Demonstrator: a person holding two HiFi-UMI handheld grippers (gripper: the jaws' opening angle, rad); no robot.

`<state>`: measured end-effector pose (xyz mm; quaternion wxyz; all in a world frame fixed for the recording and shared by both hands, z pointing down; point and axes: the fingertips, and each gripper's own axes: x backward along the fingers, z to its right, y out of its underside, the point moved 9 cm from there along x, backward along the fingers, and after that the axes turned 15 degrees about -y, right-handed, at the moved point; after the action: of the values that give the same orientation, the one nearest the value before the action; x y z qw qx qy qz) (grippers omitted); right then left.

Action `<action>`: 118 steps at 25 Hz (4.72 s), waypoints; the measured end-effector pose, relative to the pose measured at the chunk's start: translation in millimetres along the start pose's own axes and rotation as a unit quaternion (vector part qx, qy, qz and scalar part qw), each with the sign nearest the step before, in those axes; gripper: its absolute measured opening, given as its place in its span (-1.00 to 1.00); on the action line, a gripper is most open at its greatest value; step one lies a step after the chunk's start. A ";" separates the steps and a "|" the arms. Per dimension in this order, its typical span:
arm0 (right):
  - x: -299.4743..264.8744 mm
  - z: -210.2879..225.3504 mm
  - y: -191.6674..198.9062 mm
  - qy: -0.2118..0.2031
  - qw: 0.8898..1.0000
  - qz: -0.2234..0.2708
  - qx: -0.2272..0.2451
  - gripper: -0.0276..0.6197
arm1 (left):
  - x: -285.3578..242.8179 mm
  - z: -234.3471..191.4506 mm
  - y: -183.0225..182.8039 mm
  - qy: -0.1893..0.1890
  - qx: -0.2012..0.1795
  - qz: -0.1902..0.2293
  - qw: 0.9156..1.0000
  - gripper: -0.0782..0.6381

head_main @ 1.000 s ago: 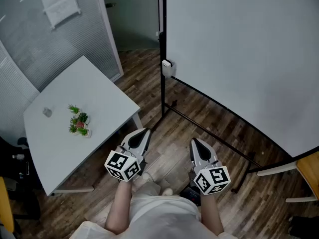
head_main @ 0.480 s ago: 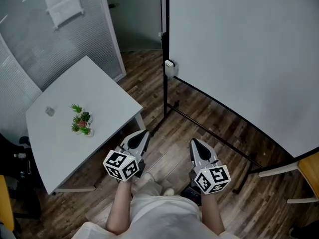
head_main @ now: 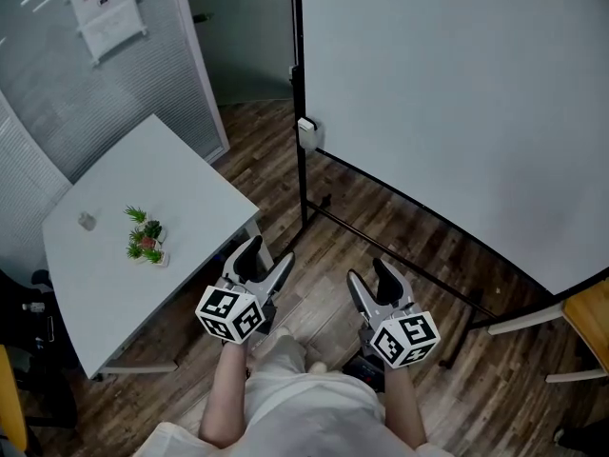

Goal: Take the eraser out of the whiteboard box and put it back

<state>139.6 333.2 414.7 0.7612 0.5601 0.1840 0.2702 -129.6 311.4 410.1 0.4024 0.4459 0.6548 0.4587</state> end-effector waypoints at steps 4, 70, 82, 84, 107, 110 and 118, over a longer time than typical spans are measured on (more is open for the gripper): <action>-2.0 10.1 -4.3 0.009 1.000 -0.003 0.005 -0.12 | -12.3 4.1 -1.9 0.007 -0.009 -0.001 1.000 0.21; -296.5 255.6 -46.5 0.003 0.997 -0.072 -0.010 -0.12 | -406.5 -127.8 -39.0 0.052 -0.059 -0.055 0.995 0.15; -303.1 271.8 -39.1 0.001 0.997 -0.076 -0.027 -0.12 | -427.2 -125.5 -36.5 0.055 -0.088 -0.064 0.993 0.14; -304.4 274.6 -37.9 0.003 0.997 -0.076 -0.030 -0.12 | -429.2 -125.4 -36.3 0.055 -0.093 -0.063 0.992 0.14; -308.1 298.1 -40.0 -0.003 0.995 -0.087 -0.038 -0.13 | -458.7 -112.3 -29.6 0.063 -0.121 -0.058 0.989 0.09; -308.3 299.2 -39.9 -0.005 0.995 -0.088 -0.039 -0.13 | -459.8 -111.2 -27.6 0.061 -0.122 -0.059 0.989 0.08; -302.8 302.5 -40.1 -0.002 0.995 -0.089 -0.041 -0.14 | -463.1 -109.6 -26.2 0.052 -0.131 -0.052 0.989 0.03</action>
<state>86.0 -90.8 462.0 0.8050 0.5104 0.2201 0.2075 -108.9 -161.3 467.5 0.4462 0.3307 0.6312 0.5414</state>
